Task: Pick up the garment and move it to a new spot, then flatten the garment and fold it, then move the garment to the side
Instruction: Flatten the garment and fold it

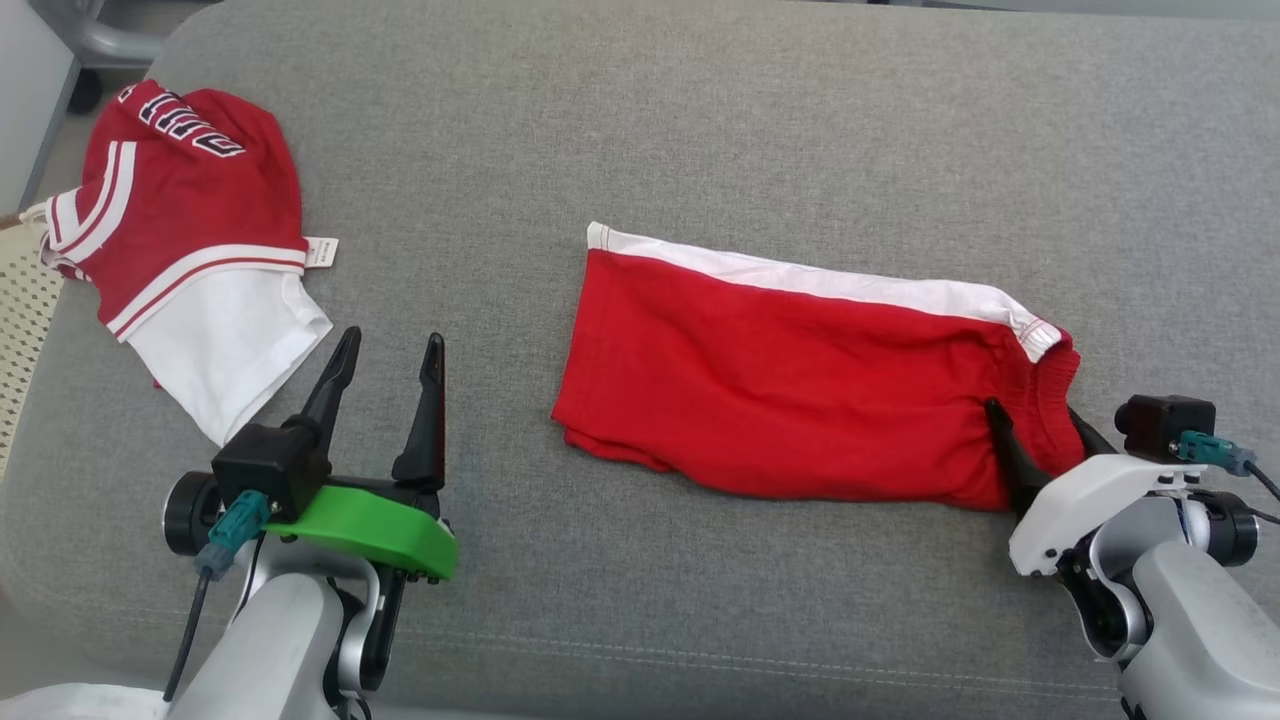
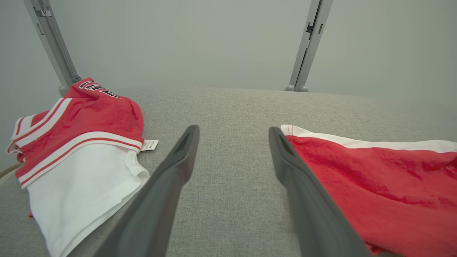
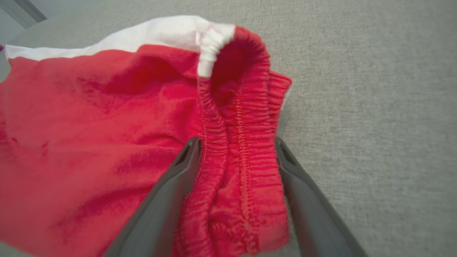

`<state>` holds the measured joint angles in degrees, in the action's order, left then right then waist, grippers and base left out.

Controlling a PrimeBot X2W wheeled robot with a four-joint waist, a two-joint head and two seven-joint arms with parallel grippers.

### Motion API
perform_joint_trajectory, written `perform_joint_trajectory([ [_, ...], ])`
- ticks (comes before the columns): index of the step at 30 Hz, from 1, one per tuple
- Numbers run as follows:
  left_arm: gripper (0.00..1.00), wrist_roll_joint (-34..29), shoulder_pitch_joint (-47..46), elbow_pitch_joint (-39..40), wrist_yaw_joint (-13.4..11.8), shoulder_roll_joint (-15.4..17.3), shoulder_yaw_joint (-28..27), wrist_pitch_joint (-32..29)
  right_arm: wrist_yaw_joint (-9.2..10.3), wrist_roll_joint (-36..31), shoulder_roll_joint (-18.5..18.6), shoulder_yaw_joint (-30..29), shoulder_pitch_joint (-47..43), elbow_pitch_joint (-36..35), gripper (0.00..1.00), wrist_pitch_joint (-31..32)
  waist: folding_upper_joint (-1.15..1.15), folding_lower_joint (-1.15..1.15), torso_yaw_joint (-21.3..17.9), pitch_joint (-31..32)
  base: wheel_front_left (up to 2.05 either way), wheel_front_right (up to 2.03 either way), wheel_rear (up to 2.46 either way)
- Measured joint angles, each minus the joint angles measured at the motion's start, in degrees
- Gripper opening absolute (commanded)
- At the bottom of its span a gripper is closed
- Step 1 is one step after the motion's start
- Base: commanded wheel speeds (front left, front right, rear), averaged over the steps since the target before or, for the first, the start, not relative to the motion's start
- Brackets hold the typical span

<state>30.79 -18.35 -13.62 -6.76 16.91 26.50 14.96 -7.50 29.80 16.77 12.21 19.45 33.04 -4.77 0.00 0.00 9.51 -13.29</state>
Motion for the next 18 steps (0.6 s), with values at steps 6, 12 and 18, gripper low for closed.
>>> perform_joint_trajectory([
  [6, 1.00, -1.11, -0.86, -1.07, 0.80, -0.99, -0.88, 0.00, 0.03, 5.05, 1.02, 3.82, 1.80, 0.45, 0.00, -1.45, 0.00, 0.00, -0.05, -1.99, 0.00, 0.00, 0.00],
  [12, 1.00, -1.89, -0.92, -1.36, 1.20, -1.53, -2.18, 0.00, -0.10, 8.87, 2.18, 4.85, 1.53, -0.29, 0.00, -2.47, 0.00, 0.00, -1.31, -2.06, 0.00, 0.00, 0.00],
  [18, 1.00, -2.36, -0.98, -1.71, 1.71, -1.98, -2.68, 0.00, -0.11, 11.38, 5.69, 2.23, 0.62, 0.14, 0.00, -2.60, 0.00, 0.00, -2.28, -2.16, 0.00, 0.00, 0.00],
])
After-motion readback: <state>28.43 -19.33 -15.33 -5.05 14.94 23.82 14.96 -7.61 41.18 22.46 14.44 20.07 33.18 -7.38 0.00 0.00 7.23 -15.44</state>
